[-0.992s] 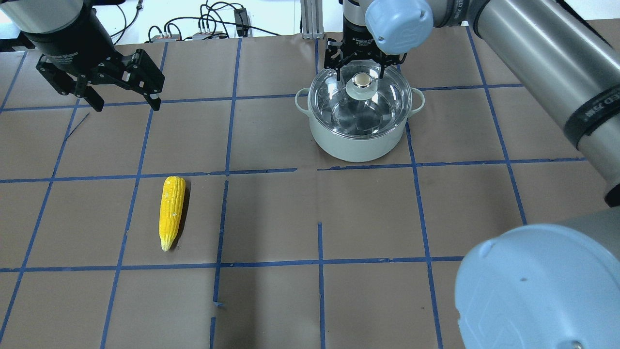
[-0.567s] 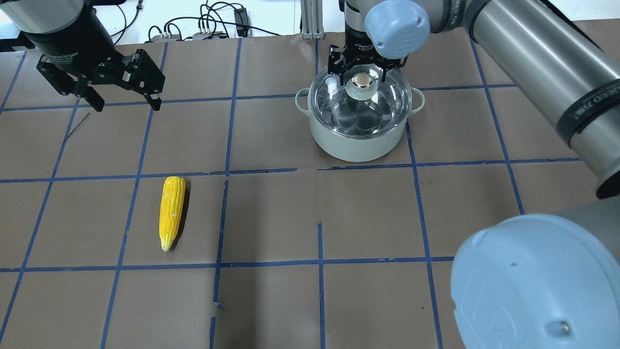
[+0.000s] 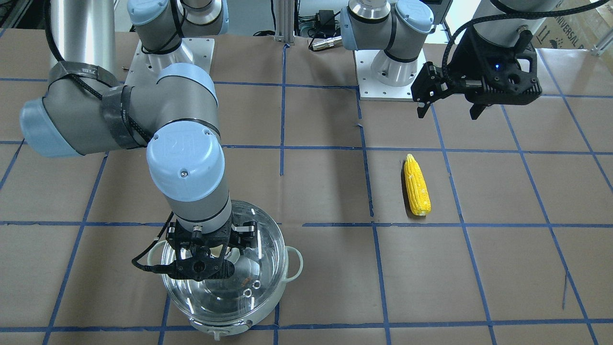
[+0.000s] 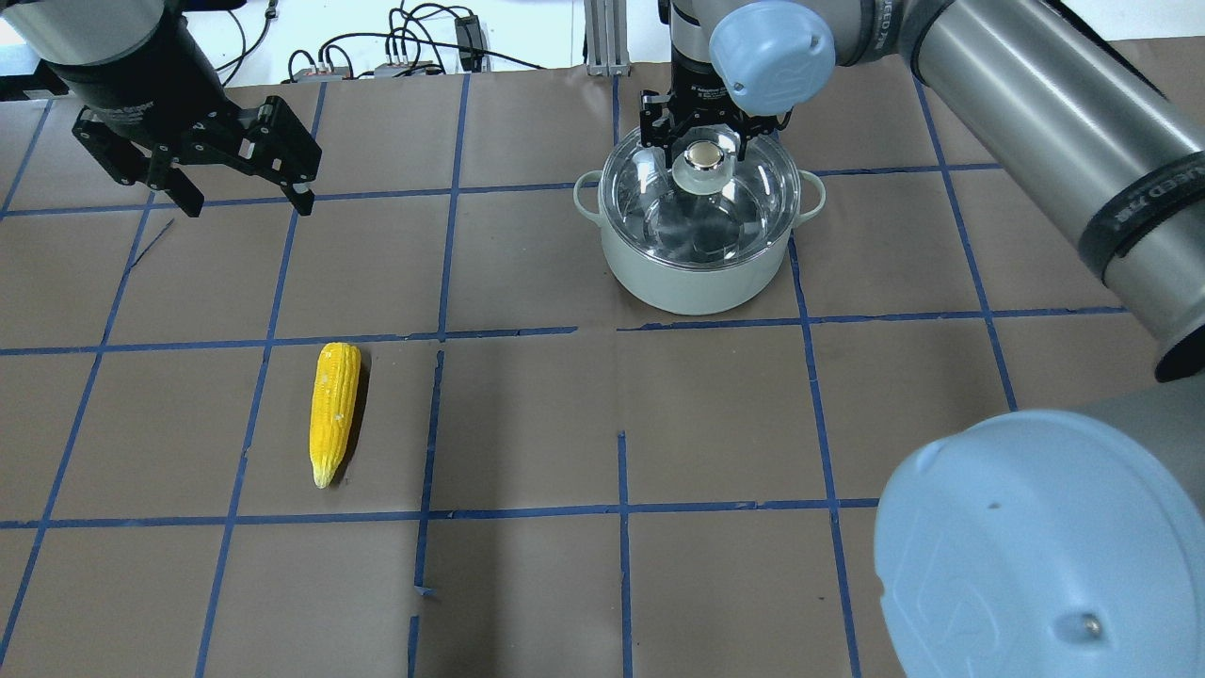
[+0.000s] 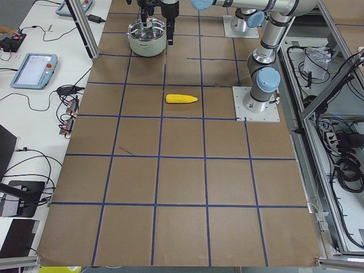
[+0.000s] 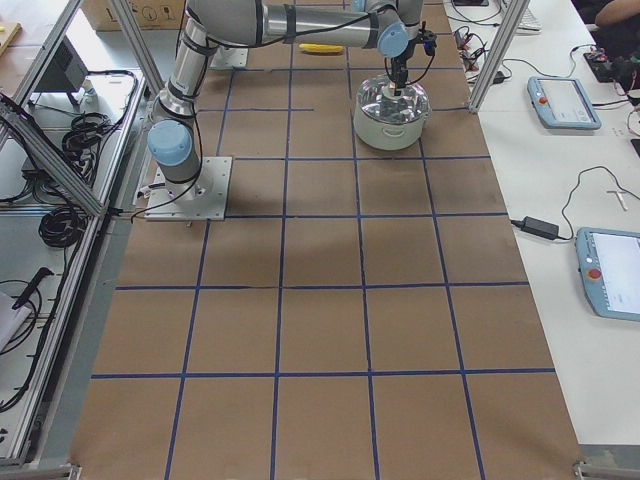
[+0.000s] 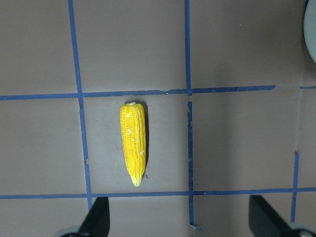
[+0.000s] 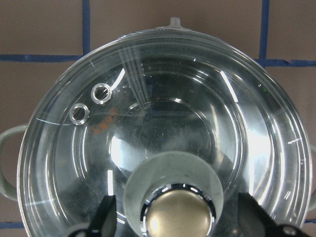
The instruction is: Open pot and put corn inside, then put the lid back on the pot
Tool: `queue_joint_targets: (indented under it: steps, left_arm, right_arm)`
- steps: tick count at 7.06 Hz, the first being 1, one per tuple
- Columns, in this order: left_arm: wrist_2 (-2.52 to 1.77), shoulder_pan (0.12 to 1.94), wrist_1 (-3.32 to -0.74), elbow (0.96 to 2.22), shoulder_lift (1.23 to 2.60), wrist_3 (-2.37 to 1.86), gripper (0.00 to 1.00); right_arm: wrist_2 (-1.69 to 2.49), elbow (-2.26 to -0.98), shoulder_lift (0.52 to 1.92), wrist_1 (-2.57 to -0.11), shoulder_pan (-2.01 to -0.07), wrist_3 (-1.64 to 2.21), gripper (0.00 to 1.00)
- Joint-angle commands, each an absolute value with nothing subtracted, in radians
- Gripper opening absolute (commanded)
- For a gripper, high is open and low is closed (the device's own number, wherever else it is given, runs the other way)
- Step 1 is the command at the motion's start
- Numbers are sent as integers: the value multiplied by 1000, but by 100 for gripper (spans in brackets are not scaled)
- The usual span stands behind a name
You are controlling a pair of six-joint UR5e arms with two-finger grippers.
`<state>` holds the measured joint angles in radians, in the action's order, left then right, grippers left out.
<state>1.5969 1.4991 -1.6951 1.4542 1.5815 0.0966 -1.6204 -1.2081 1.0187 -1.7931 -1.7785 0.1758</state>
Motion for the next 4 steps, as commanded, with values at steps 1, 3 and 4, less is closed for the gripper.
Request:
queue_joint_targets:
  steps: [1, 3, 4]
  left_arm:
    - [1597, 1502, -1695, 1456, 1582, 97, 100]
    - [1597, 1502, -1695, 1454, 1582, 97, 100]
    - [1597, 1502, -1695, 1454, 1583, 97, 100]
  right_arm:
    - [-1621, -1209, 1019, -1792, -1776, 166, 63]
    - [-1620, -1209, 1019, -1792, -1776, 164, 57]
    - [-1618, -1206, 1019, -1792, -1776, 166, 53]
